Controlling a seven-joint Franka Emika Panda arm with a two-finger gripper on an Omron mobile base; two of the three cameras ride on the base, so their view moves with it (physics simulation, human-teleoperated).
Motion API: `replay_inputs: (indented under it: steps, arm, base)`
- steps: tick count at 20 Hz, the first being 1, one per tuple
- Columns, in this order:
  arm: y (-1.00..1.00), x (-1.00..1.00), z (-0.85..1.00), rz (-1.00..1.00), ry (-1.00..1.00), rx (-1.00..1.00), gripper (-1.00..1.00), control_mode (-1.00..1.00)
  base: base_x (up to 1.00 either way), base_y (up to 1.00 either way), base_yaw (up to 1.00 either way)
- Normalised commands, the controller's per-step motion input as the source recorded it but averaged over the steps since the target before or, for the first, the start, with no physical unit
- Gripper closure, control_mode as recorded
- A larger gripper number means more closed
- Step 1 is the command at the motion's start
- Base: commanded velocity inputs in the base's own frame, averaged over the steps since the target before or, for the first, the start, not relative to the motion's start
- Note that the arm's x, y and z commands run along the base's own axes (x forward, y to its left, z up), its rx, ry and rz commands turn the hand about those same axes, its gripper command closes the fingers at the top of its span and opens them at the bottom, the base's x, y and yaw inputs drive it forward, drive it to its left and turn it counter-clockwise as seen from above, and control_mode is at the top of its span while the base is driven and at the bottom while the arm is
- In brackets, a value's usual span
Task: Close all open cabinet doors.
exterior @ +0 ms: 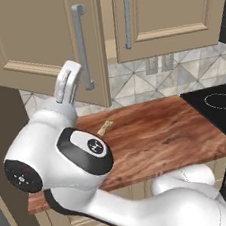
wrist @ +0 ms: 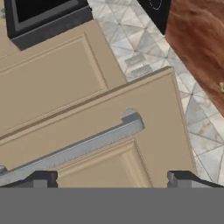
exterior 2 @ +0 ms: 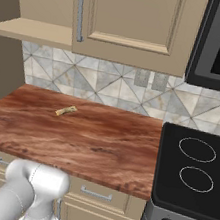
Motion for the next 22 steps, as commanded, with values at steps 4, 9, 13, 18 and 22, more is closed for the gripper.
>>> replay_inputs:
  steps: [4,9,13,18,22]
  arm:
    - [-0.15,0.42,-0.05,0.26,-0.12,-0.02,-1.00,-1.00]
    - [0.05,0.65,0.00,0.12,-0.05,0.00,-1.00,-1.00]
    - [0.51,0.86,0.02,-0.01,0.00,0.00,-1.00,-1.00]
    - [0.63,0.88,0.04,-0.09,0.01,-0.02,-1.00,-1.00]
    - [0.28,0.87,0.00,-0.07,0.03,-0.04,-1.00,-1.00]
  base:
    - [0.00,0.00,0.00]
    - [0.00,0.00,0.00]
    - [0.00,0.00,0.00]
    - [0.00,0.00,0.00]
    - [0.00,0.00,0.00]
